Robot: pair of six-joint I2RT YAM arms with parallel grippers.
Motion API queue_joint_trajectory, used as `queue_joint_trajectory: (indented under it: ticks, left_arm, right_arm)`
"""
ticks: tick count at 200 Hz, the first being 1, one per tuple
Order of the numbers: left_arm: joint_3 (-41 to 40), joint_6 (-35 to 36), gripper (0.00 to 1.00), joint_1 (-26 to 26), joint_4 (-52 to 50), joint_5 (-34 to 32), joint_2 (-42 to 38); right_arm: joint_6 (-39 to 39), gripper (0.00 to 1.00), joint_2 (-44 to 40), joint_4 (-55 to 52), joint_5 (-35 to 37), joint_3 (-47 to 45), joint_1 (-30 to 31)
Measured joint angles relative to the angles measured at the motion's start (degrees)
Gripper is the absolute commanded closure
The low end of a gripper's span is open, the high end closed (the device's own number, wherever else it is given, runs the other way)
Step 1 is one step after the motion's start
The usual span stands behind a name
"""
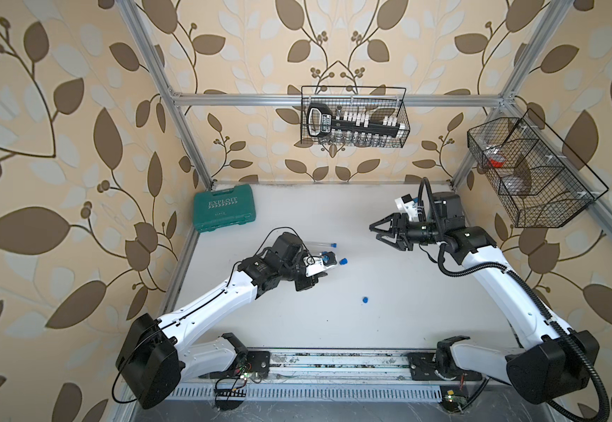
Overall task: Insert stoppers into test tubes
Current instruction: Place the test tube at the center of the board.
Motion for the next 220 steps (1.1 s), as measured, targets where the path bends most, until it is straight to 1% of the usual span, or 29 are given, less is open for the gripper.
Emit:
queue_joint_trajectory:
  ticks: [14, 25, 36, 50, 78, 103, 130, 150, 166, 184, 220]
  left_arm:
    - [3.5, 6.64, 1.0, 3.67, -6.01, 0.83, 2.67]
    - [6.82, 11.47, 1.0, 5.38, -10.64, 0.85, 5.95]
    - [10.19, 15.58, 1.0, 5.86, -14.6, 0.83, 9.68]
    - [13.57, 19.02, 1.0, 5.84, -18.18, 1.11, 14.12]
    - [17.79, 21.05, 1.0, 5.31, -21.11, 1.44, 20.48]
    - [19.56, 23.37, 1.0, 5.2, -22.34, -2.95, 23.74]
    - [24.5, 25.16, 1.0, 5.95, -25.29, -7.28, 29.16]
    - [26.51, 24.15, 1.0, 8.55, -25.75, -9.27, 31.5]
    - [26.91, 21.05, 1.0, 11.89, -25.53, -10.67, 31.87]
    - [27.1, 15.19, 1.0, 15.58, -24.7, -11.96, 31.87]
    - [26.69, 0.66, 1.0, 21.51, -21.81, -12.81, 31.71]
  right_arm:
    - [-2.62, 0.4, -0.37, -2.54, 3.34, -1.66, -1.27]
    - [-4.04, 0.41, -0.72, -3.89, 5.22, -2.82, -2.05]
    - [-5.03, 0.4, -0.94, -4.87, 6.56, -3.41, -2.4]
    - [-6.1, 0.4, -1.07, -5.68, 7.78, -3.48, -2.4]
    - [-7.37, 0.41, -2.19, -6.62, 9.18, -3.48, -2.58]
    - [-7.89, 0.41, -3.17, -6.91, 9.7, -3.63, -2.95]
    - [-8.11, 0.4, -3.3, -7.04, 9.73, -3.8, -3.1]
    - [-8.13, 0.41, -3.3, -7.08, 9.73, -3.85, -3.15]
    - [-8.13, 0.41, -3.3, -7.02, 9.73, -3.91, -3.15]
    - [-8.13, 0.4, -3.3, -7.04, 9.7, -4.2, -3.15]
    - [-8.13, 0.4, -3.19, -6.95, 9.62, -4.55, -3.21]
